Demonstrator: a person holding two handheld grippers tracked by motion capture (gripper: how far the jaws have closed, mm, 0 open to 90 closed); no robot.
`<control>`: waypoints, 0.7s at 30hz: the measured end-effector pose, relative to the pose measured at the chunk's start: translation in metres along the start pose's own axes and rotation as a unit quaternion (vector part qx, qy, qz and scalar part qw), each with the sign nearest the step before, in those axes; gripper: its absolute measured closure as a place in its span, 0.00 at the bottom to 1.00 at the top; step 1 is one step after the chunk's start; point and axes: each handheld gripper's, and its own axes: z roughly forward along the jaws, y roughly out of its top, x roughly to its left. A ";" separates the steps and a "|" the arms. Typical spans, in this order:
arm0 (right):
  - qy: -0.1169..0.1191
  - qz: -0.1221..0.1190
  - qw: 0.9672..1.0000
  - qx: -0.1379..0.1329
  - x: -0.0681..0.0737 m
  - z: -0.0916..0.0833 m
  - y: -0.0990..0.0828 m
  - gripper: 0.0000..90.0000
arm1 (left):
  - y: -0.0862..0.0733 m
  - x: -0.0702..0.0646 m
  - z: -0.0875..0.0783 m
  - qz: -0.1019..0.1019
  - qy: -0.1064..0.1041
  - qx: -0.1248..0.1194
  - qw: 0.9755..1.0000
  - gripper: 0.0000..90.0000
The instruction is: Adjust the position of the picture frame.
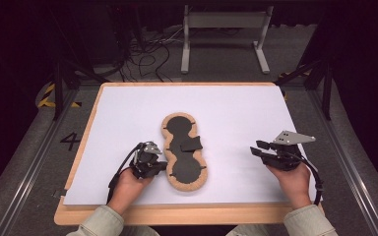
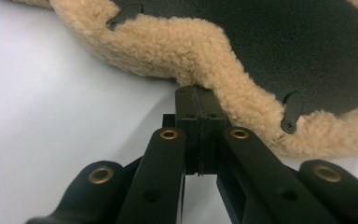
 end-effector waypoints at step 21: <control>0.099 -0.116 0.980 0.124 0.084 0.093 0.017 1.00 | -0.013 0.020 -0.029 -0.033 0.028 -0.042 0.998 0.96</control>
